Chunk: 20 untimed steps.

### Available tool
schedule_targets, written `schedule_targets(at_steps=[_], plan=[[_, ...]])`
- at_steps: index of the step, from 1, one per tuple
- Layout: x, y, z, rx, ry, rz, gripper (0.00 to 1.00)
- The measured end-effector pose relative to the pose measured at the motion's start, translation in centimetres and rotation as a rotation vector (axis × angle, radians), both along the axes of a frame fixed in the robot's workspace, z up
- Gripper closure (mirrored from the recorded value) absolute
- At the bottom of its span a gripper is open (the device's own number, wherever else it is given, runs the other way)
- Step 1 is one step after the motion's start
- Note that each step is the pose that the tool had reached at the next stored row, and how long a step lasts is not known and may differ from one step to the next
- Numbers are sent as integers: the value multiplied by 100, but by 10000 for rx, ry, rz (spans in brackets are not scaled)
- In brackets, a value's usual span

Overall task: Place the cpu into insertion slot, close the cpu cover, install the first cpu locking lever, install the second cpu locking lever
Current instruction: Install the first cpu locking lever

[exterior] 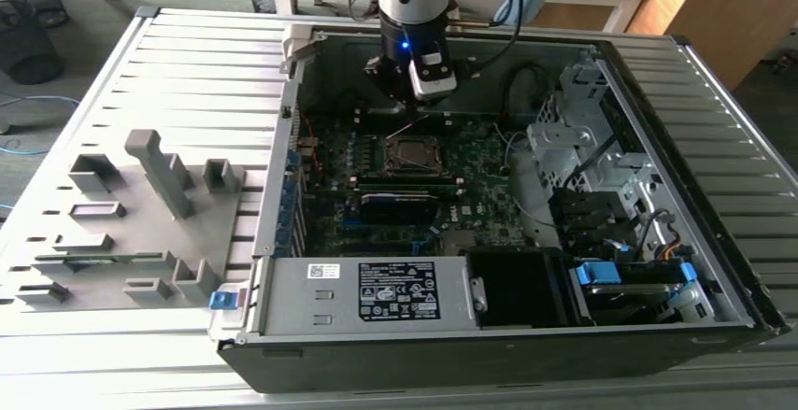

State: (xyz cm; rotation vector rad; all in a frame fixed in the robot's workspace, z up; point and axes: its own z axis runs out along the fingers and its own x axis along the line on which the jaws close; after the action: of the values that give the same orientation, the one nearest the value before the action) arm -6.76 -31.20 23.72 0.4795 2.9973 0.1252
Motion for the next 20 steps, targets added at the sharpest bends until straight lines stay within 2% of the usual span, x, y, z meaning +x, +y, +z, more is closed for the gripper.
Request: schedule_targets(at_steps=[13,20], plan=[[0,0,-11,-10,0,-1,89],[0,0,-11,-81,0,-1,89]])
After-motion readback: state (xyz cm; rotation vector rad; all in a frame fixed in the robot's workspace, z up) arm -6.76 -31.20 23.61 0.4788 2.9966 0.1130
